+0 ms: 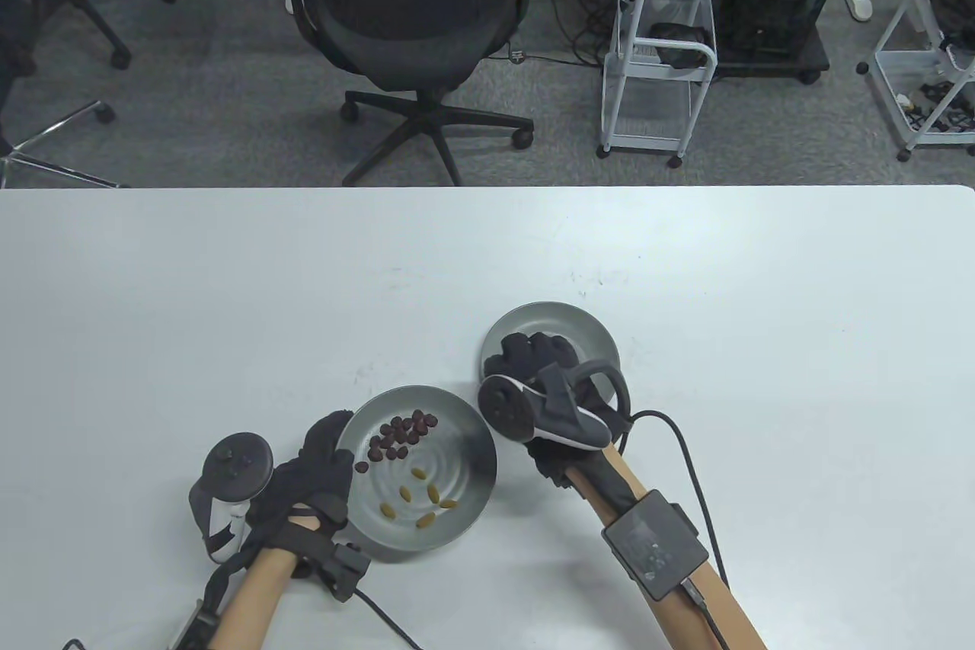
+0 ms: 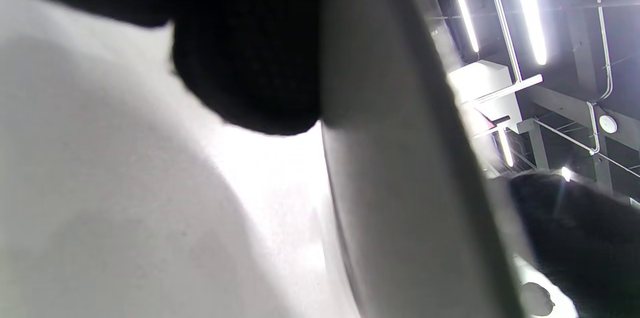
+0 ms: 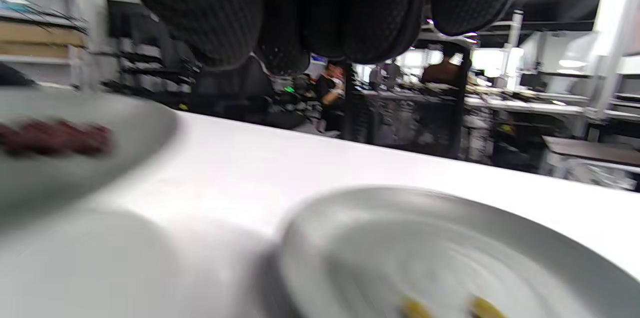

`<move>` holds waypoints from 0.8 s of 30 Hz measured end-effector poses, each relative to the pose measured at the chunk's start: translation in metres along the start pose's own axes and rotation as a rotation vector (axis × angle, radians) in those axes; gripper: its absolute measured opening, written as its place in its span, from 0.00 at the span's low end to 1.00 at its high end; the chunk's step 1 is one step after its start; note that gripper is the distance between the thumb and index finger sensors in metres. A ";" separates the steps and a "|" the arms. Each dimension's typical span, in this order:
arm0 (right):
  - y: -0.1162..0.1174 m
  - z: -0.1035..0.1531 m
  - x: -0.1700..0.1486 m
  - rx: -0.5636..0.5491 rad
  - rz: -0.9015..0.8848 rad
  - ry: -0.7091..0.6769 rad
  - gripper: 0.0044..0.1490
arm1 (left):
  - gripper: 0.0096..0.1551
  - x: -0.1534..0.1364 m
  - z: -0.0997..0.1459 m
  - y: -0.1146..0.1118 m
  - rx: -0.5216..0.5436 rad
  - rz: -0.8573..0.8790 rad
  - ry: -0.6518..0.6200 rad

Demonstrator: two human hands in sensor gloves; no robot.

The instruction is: Pick raisins with hand pinch into plate

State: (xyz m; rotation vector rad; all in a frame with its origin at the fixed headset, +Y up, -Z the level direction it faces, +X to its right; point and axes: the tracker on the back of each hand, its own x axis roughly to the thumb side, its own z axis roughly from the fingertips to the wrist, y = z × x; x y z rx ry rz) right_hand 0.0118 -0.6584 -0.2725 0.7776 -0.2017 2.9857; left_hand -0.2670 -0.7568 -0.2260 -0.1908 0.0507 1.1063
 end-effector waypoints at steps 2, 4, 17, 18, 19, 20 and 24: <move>-0.006 0.005 0.025 0.012 -0.019 -0.082 0.29 | 0.35 0.000 0.000 0.000 -0.002 -0.002 0.000; -0.007 0.009 0.044 0.056 -0.031 -0.145 0.29 | 0.35 0.000 0.000 0.000 -0.001 -0.003 -0.001; 0.019 0.014 0.078 0.453 0.103 -0.229 0.35 | 0.35 0.000 0.001 0.001 0.005 0.005 -0.006; 0.020 0.014 0.079 0.454 0.113 -0.233 0.36 | 0.35 0.000 0.001 0.001 0.005 0.005 -0.006; 0.021 0.015 0.080 0.446 0.123 -0.233 0.36 | 0.35 0.000 0.001 0.001 0.006 0.006 -0.005; 0.022 0.015 0.082 0.439 0.136 -0.236 0.35 | 0.35 0.000 0.001 0.001 0.006 0.004 -0.003; 0.026 0.017 0.088 0.375 0.175 -0.263 0.31 | 0.35 -0.002 0.000 0.002 0.011 0.008 0.006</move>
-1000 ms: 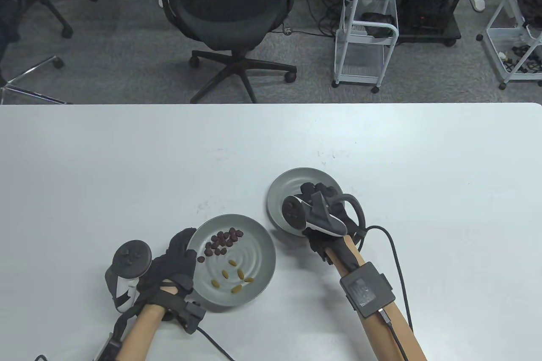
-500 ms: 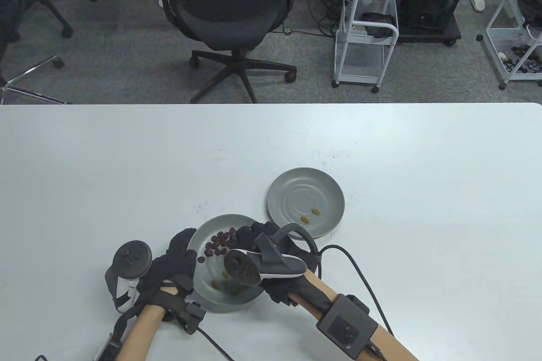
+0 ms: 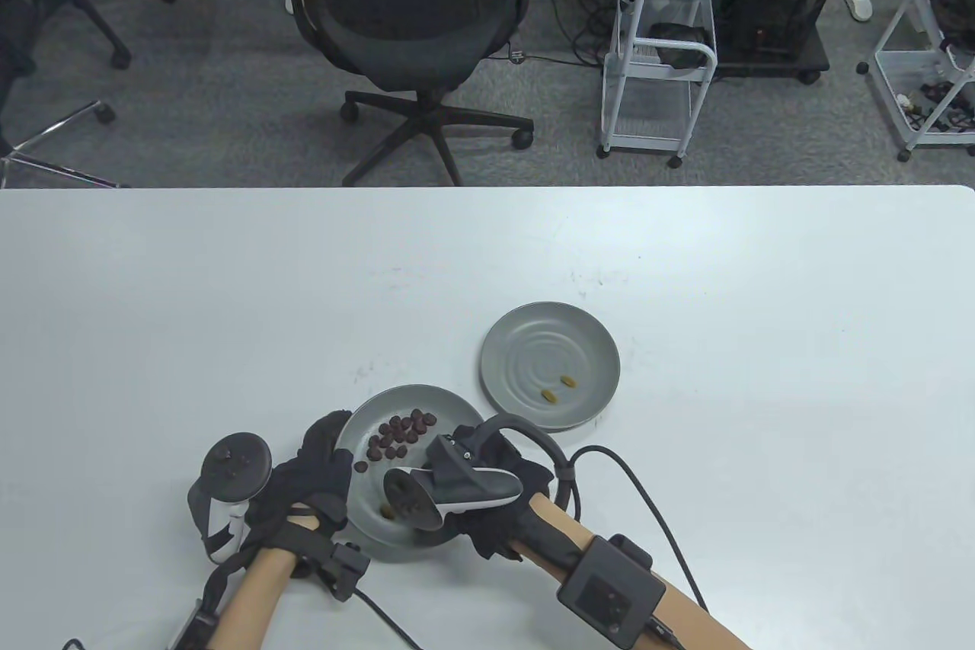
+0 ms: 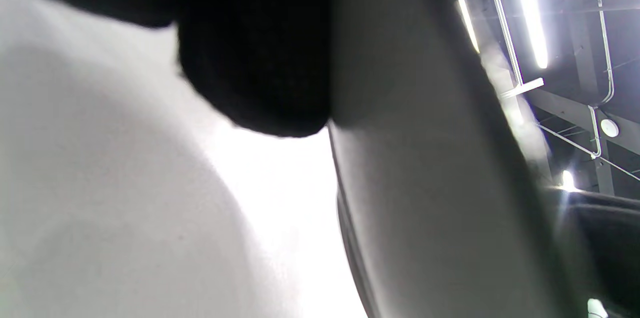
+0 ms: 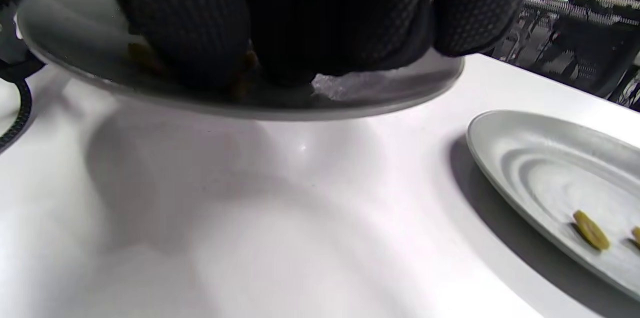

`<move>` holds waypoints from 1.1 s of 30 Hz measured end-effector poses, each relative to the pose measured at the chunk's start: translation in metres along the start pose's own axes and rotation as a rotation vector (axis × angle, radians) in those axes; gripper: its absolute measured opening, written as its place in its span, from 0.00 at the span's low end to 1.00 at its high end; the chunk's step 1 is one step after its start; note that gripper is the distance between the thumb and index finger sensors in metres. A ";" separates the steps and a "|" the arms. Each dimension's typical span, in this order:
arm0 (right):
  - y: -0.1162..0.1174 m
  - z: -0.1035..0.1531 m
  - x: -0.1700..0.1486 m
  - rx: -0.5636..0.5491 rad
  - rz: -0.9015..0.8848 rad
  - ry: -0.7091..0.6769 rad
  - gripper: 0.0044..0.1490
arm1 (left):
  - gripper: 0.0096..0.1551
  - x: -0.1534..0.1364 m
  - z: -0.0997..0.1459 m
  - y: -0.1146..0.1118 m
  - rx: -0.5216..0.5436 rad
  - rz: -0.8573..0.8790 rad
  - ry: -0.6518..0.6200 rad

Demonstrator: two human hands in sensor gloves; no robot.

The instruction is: Pick raisins with hand pinch into plate

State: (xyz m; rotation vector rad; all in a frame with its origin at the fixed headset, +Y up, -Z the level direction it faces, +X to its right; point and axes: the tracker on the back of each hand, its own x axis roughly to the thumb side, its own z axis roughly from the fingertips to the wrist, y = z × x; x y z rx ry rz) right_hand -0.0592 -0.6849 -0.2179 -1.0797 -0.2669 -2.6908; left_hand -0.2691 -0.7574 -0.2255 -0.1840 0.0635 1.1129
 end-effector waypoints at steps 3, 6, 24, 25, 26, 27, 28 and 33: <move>0.000 0.000 0.002 -0.026 0.010 -0.007 0.27 | 0.35 -0.001 0.000 0.001 0.002 0.009 0.008; -0.001 0.001 0.002 -0.055 0.020 -0.021 0.26 | 0.35 -0.002 -0.001 0.002 0.003 0.020 0.015; -0.034 0.032 -0.078 -0.528 -0.124 0.173 0.25 | 0.35 -0.002 -0.001 0.002 0.011 0.024 0.004; -0.032 0.033 -0.093 -0.537 -0.134 0.221 0.25 | 0.35 -0.002 -0.001 0.002 0.010 0.023 0.003; -0.030 0.034 -0.103 -0.539 -0.139 0.256 0.25 | 0.35 -0.002 -0.001 0.002 0.011 0.022 0.002; -0.026 0.034 -0.119 -0.527 -0.151 0.307 0.25 | 0.35 -0.002 -0.002 0.002 0.012 0.021 -0.001; -0.020 0.032 -0.134 -0.505 -0.164 0.352 0.25 | 0.35 -0.002 -0.002 0.002 0.011 0.019 -0.002; 0.018 0.013 -0.186 -0.348 -0.212 0.509 0.25 | 0.35 -0.002 -0.002 0.002 0.012 0.012 -0.007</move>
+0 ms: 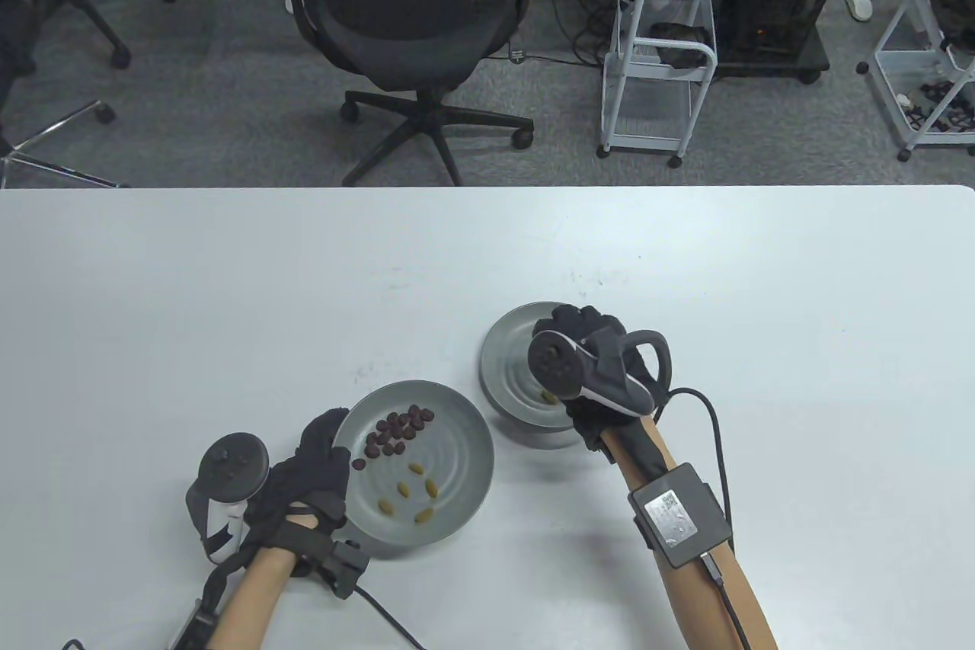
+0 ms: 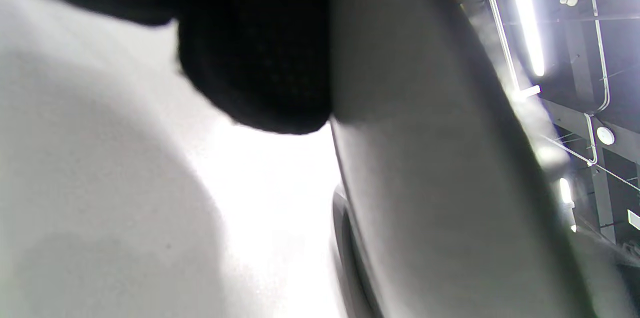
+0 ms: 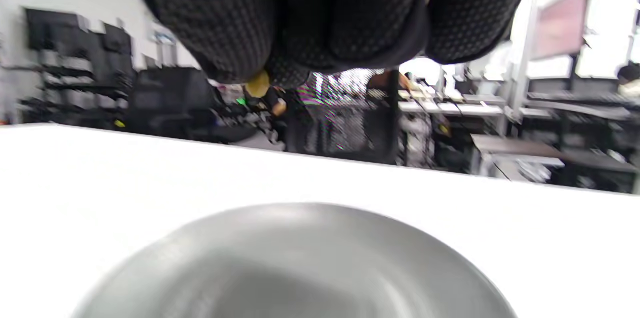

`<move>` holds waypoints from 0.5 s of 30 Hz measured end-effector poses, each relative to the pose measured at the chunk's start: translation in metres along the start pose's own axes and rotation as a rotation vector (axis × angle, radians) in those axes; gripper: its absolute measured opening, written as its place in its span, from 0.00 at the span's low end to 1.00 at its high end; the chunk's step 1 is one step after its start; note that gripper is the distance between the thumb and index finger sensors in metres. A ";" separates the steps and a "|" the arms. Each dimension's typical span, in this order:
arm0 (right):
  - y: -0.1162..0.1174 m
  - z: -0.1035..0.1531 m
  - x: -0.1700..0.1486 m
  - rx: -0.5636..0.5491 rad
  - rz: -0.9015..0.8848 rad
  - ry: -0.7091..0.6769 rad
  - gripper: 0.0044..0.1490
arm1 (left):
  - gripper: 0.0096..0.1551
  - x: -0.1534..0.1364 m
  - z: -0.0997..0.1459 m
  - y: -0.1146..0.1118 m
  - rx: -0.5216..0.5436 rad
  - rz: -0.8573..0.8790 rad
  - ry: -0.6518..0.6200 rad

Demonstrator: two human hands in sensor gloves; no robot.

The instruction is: Pick raisins with hand pinch into plate

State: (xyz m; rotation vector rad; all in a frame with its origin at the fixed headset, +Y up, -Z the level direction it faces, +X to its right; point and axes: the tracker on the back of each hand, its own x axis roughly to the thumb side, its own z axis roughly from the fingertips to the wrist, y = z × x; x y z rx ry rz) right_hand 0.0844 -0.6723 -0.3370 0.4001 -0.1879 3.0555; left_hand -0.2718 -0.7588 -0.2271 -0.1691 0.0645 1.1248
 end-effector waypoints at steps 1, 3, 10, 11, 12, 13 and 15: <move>0.012 -0.006 -0.008 0.045 0.007 0.031 0.25 | 0.35 0.000 0.000 0.000 -0.001 -0.001 -0.001; 0.029 -0.013 -0.018 0.109 0.040 0.078 0.25 | 0.35 0.000 0.000 0.000 -0.002 -0.003 -0.002; 0.067 -0.017 -0.038 0.174 0.077 0.153 0.24 | 0.35 0.000 0.000 -0.001 -0.006 -0.008 -0.005; 0.071 -0.016 -0.038 0.183 0.087 0.157 0.24 | 0.35 0.000 -0.001 -0.002 -0.007 -0.010 -0.006; 0.074 -0.016 -0.038 0.193 0.092 0.152 0.24 | 0.35 0.000 0.000 -0.002 -0.007 -0.013 -0.005; 0.076 -0.016 -0.039 0.199 0.094 0.153 0.24 | 0.35 -0.001 0.000 -0.002 -0.006 -0.014 -0.006; 0.078 -0.017 -0.041 0.197 0.099 0.145 0.23 | 0.35 0.000 0.000 -0.002 -0.006 -0.015 -0.006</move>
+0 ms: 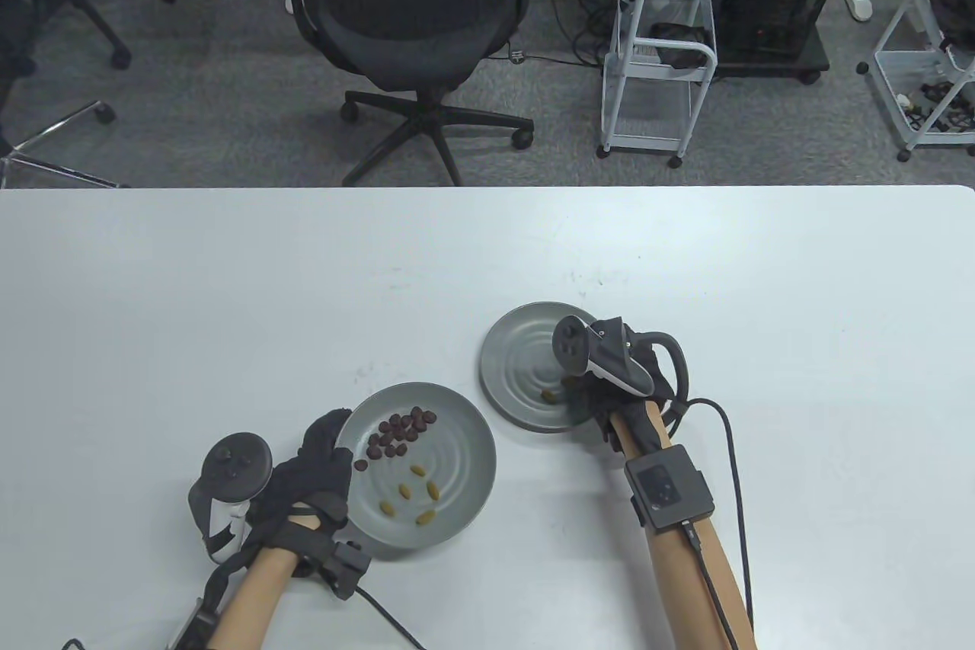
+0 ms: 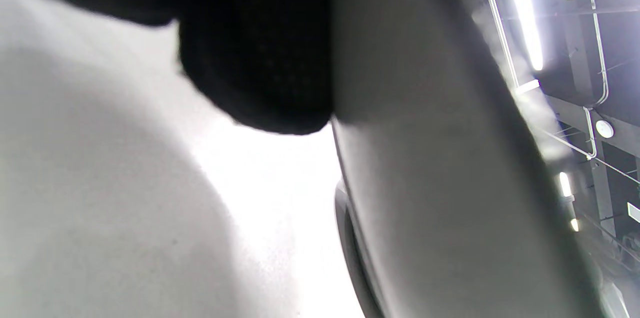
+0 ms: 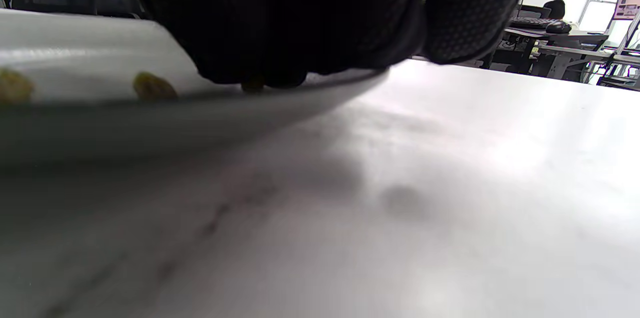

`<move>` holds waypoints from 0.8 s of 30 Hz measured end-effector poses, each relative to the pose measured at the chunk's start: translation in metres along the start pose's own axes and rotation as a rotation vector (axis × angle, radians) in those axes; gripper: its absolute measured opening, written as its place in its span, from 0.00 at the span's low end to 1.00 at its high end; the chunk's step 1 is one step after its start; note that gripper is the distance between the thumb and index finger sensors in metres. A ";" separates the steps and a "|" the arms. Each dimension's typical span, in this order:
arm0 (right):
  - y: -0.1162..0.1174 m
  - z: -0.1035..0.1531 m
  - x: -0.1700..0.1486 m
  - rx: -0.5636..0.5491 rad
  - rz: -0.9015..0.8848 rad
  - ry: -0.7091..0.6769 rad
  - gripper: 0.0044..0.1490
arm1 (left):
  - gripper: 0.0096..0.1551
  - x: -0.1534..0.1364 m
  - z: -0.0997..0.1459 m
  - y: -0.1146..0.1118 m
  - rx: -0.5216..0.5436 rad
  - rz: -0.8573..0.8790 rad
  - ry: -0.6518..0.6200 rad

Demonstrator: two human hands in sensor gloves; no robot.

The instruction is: Pick raisins with hand pinch into plate

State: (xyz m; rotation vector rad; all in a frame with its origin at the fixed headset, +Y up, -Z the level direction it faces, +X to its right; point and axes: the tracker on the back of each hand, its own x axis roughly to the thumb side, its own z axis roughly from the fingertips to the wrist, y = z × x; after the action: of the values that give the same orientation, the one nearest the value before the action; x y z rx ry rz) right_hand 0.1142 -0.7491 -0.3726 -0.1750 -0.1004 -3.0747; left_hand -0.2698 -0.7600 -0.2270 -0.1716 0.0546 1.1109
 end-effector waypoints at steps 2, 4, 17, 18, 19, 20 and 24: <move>0.000 0.000 -0.002 -0.006 -0.019 0.002 0.23 | 0.35 0.000 0.000 0.000 0.001 0.000 0.000; 0.000 0.000 -0.003 -0.002 -0.020 -0.002 0.23 | 0.35 0.000 0.000 0.000 0.003 0.002 0.000; -0.074 0.036 0.022 -0.209 -0.125 -0.084 0.29 | 0.35 0.000 0.000 0.000 0.007 0.009 -0.001; -0.084 0.044 0.033 -0.229 -0.132 -0.118 0.29 | 0.35 0.000 0.000 0.000 0.007 0.009 -0.002; -0.089 0.048 0.040 -0.242 -0.134 -0.144 0.30 | 0.35 0.000 0.000 0.000 0.009 0.010 -0.002; -0.098 0.057 0.053 -0.265 -0.136 -0.188 0.30 | 0.35 0.000 0.000 0.001 0.009 0.010 -0.003; -0.115 0.087 0.097 -0.269 -0.136 -0.363 0.30 | 0.35 0.000 0.001 0.001 0.010 0.014 -0.004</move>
State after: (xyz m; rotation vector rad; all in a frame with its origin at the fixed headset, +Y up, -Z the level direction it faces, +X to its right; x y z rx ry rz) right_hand 0.0203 -0.6340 -0.2824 -0.7674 0.2990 -3.1377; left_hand -0.2706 -0.7593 -0.2266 -0.1602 0.0579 1.1243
